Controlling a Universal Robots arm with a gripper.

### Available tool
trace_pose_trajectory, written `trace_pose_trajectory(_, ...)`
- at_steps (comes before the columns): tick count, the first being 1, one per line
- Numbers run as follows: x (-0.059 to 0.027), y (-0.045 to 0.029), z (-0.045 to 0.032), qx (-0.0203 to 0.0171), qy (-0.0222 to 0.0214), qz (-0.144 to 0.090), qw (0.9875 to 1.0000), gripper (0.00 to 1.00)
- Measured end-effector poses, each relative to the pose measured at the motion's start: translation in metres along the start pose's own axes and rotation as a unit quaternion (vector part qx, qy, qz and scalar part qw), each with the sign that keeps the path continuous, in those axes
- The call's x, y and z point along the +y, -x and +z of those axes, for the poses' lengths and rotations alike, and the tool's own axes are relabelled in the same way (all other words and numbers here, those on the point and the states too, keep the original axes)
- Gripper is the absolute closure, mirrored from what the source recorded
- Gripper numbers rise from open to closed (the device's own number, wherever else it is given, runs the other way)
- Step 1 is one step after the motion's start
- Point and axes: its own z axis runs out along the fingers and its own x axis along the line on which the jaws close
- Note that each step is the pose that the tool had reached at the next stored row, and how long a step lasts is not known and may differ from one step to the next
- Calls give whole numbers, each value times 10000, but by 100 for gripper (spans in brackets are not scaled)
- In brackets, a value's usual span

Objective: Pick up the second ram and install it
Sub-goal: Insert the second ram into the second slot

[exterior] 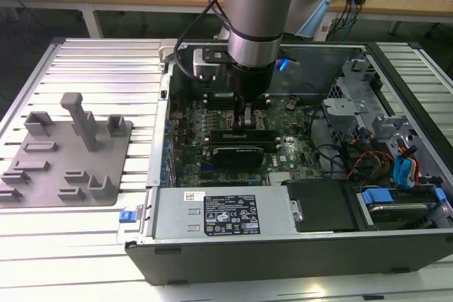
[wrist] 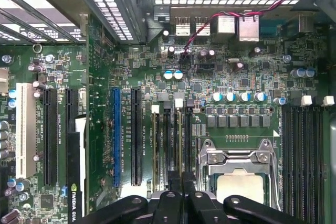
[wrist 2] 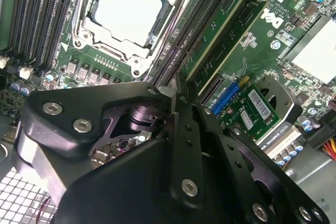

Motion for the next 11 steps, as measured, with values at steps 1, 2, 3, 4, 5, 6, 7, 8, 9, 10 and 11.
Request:
trace_pose_trajectory(1,0,0,3,-1,-1,0,10000,91)
trace_pose_trajectory(2,-1,0,9,-1,-1,0,10000,91)
trace_pose_trajectory(3,-1,0,9,0,-1,0,10000,91)
trace_pose_trajectory(4,0,0,9,0,0,0,10000,91)
trace_pose_trajectory(5,0,0,9,0,-1,0,10000,91)
trace_pose_trajectory(6,0,0,10,0,-1,0,10000,91)
trace_pose_trajectory(7,-1,0,10,0,-1,1,10000,91)
trace_pose_trajectory(8,-2,0,11,0,-1,0,10000,91)
trace_pose_trajectory(9,-2,1,21,-1,-2,0,10000,91)
trace_pose_trajectory(10,-2,0,20,0,-2,0,10000,91)
trace_pose_trajectory(11,-2,0,20,0,-2,0,10000,91)
